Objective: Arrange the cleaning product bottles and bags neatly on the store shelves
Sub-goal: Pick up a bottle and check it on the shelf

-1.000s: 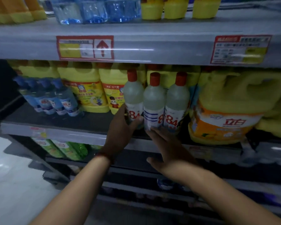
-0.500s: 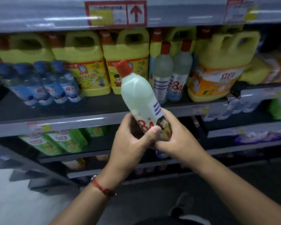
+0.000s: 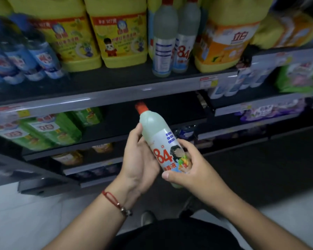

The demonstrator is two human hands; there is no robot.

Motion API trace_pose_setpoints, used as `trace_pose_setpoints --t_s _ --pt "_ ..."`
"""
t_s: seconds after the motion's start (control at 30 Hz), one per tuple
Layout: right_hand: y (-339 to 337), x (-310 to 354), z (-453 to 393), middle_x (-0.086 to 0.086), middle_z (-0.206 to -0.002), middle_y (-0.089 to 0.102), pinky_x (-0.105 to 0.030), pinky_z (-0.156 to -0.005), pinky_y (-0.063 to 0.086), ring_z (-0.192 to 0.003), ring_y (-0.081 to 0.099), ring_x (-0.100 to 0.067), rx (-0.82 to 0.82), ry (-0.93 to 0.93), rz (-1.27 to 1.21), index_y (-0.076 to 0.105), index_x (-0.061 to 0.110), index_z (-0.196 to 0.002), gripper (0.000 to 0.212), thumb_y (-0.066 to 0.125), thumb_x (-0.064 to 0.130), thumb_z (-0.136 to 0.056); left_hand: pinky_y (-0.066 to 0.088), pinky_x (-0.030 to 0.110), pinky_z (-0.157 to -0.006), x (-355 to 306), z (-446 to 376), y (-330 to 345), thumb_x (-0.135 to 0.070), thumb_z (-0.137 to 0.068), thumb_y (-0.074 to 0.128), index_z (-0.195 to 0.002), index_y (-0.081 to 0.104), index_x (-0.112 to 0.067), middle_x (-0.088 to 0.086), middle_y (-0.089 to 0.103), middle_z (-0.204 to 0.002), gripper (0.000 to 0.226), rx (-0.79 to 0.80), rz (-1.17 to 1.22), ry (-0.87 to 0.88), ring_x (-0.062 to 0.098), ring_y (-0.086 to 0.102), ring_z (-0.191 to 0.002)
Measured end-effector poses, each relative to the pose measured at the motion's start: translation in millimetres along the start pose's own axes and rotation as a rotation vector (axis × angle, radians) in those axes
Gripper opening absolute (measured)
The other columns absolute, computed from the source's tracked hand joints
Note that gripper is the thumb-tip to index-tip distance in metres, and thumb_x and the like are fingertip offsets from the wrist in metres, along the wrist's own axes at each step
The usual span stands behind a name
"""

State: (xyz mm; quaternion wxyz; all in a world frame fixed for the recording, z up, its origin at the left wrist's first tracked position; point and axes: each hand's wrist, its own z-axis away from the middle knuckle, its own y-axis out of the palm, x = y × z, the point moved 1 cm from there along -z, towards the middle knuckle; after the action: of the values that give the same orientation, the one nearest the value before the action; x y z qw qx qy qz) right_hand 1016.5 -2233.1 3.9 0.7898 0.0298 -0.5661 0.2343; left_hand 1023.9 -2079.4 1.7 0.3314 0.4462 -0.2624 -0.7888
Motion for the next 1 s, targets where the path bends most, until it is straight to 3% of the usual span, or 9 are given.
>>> trace_pose_setpoints --t_s 0.13,0.27,0.4,0.5,0.63,0.8,0.87,0.93,1.0 --pt "-8.0 -6.1 11.1 0.011 -0.118 0.063 -0.019 -0.069 0.057 -0.094 0.070 -0.001 -0.027 0.034 0.011 0.038 0.038 -0.142 0.085 0.088 0.023 -0.075 0.053 0.053 -0.095 10.9 -3.7 0.3 -0.043 -0.094 0.045 -0.139 0.051 0.003 0.026 0.058 -0.118 0.065 0.016 -0.081 -0.031 0.040 0.059 -0.108" --pt "-16.1 -13.7 16.0 0.009 -0.110 0.066 -0.017 -0.069 0.056 -0.090 0.070 0.000 -0.066 0.070 0.000 0.043 0.037 -0.126 0.069 0.087 0.026 -0.075 0.052 0.050 -0.098 19.8 -6.2 -2.2 -0.034 -0.086 0.054 -0.132 0.058 0.001 0.028 0.063 -0.118 0.058 0.050 -0.200 -0.054 0.037 0.063 -0.107" --pt "-23.7 -23.6 17.6 0.013 -0.111 0.069 -0.030 -0.084 0.060 -0.096 0.070 -0.002 -0.058 0.110 -0.006 0.045 0.041 -0.124 0.067 0.087 0.037 -0.072 0.060 0.037 -0.079 24.0 -11.3 0.0 -0.026 -0.084 0.058 -0.129 0.060 -0.013 0.017 0.071 -0.112 0.047 0.090 -0.474 0.033 0.027 0.070 -0.096" --pt "-29.4 -27.3 19.6 0.013 -0.115 0.069 -0.038 -0.092 0.058 -0.103 0.070 -0.006 -0.040 0.120 -0.057 0.049 0.042 -0.125 0.066 0.081 0.045 -0.067 0.061 0.037 -0.082 26.3 -13.7 9.1 -0.019 -0.089 0.061 -0.127 0.062 -0.017 0.012 0.073 -0.114 0.038 0.111 -0.596 0.107 0.026 0.072 -0.101" --pt "-29.4 -33.8 23.3 0.010 -0.111 0.074 -0.036 -0.096 0.056 -0.105 0.070 -0.008 -0.023 0.128 -0.174 0.055 0.036 -0.123 0.055 0.079 0.028 -0.073 0.058 0.026 -0.081 30.3 -11.6 32.7 -0.009 -0.089 0.074 -0.128 0.060 -0.028 -0.003 0.074 -0.111 0.046 0.122 -0.792 0.267 0.014 0.072 -0.101" --pt "-31.1 -35.6 25.0 0.014 -0.114 0.075 -0.019 -0.088 0.054 -0.112 0.068 -0.004 -0.053 0.066 -0.404 0.059 0.028 -0.122 0.060 0.070 0.000 -0.070 0.049 0.020 -0.096 43.0 -15.4 66.1 -0.033 -0.073 0.089 -0.143 0.047 -0.041 -0.012 0.058 -0.116 0.081 0.190 -1.303 0.416 0.002 0.059 -0.109" --pt "-39.9 -37.1 25.9 0.018 -0.113 0.074 -0.019 -0.089 0.052 -0.114 0.065 -0.001 -0.115 0.040 -0.459 0.066 0.034 -0.115 0.053 0.072 0.015 -0.065 0.043 0.024 -0.098 49.0 -17.7 84.3 -0.049 -0.071 0.084 -0.149 0.036 -0.044 -0.014 0.050 -0.116 0.092 0.300 -1.611 0.519 0.004 0.050 -0.112" --pt "-52.7 -40.9 27.2 0.021 -0.100 0.076 -0.024 -0.087 0.052 -0.103 0.066 0.001 -0.190 0.046 -0.512 0.077 0.049 -0.093 0.042 0.071 0.043 -0.052 0.042 0.028 -0.095 58.0 -19.0 105.9 -0.058 -0.073 0.079 -0.151 0.028 -0.047 -0.014 0.045 -0.117 0.095 0.382 -1.843 0.594 0.008 0.045 -0.110" --pt "-68.6 -42.8 29.9 0.027 -0.087 0.075 -0.027 -0.091 0.051 -0.095 0.066 0.004 -0.252 0.053 -0.551 0.072 0.064 -0.074 0.035 0.067 0.050 -0.043 0.044 0.032 -0.092 70.4 -23.2 125.9 -0.062 -0.074 0.076 -0.153 0.025 -0.046 -0.011 0.045 -0.119 0.096 0.422 -1.958 0.666 0.010 0.044 -0.108"
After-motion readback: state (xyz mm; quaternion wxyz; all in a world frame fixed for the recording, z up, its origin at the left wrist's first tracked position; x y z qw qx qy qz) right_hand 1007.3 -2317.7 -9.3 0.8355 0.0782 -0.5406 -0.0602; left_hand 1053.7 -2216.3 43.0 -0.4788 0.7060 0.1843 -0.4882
